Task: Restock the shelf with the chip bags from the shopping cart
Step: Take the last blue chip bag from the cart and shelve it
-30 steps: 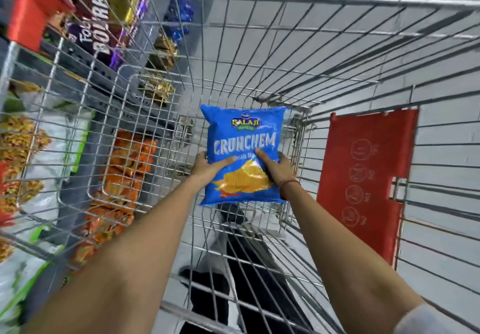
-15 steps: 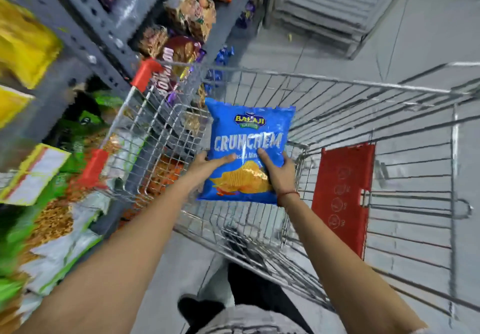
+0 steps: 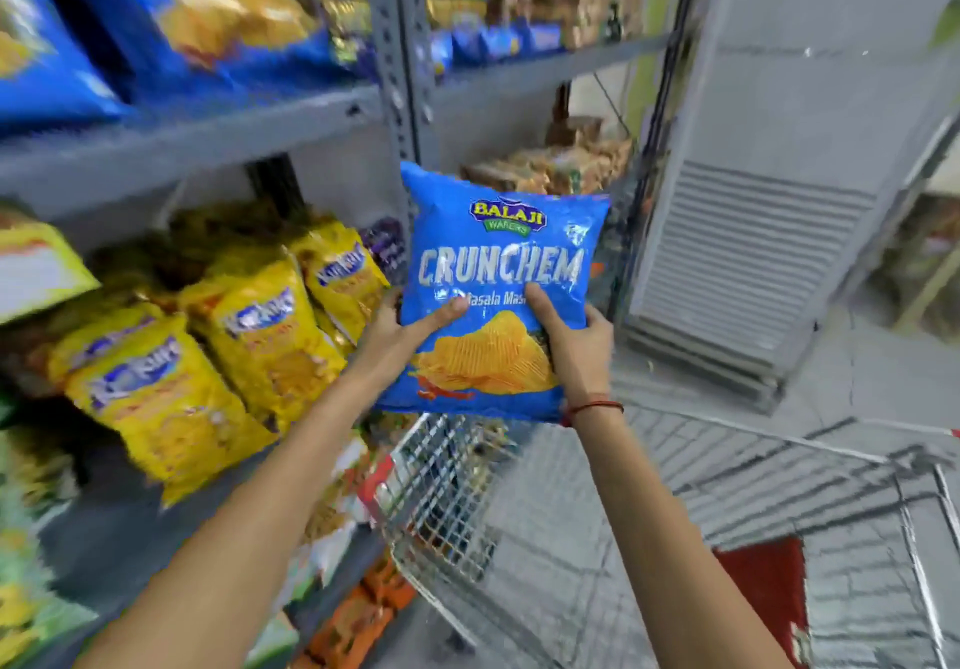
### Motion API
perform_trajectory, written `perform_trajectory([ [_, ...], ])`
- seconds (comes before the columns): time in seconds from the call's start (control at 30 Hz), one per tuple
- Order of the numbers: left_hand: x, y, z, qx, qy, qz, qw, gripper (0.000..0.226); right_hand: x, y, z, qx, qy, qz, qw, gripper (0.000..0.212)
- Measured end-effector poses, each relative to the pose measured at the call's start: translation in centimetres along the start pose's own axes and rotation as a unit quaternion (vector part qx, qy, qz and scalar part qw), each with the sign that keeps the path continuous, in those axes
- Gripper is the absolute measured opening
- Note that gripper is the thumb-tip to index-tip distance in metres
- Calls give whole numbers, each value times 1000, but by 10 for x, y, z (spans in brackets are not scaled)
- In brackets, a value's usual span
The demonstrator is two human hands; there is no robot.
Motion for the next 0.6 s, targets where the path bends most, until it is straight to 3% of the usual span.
perform_trajectory([
  [0.2,87,-17,-127,-137,13,-78,987,49,-103,-33,120,105,31,103,989,30],
  [0.43,201,-82,-247,-262,37,-214,940,55,-236,-94,234,207,56,231,949,45],
  [0.6,275,-135,-299,-305,71,-289,904,32,-328,-151,266,227,82,311,919,56],
])
Point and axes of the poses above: each hand's wrist, its own y-axis towards the middle knuckle, its own x-axis out of the back of the hand, z = x × y, the point moved 10 cm from there along y, towards the middle knuckle, and after that the axes turned 6 degrees about -x, right-handed, at the moved point
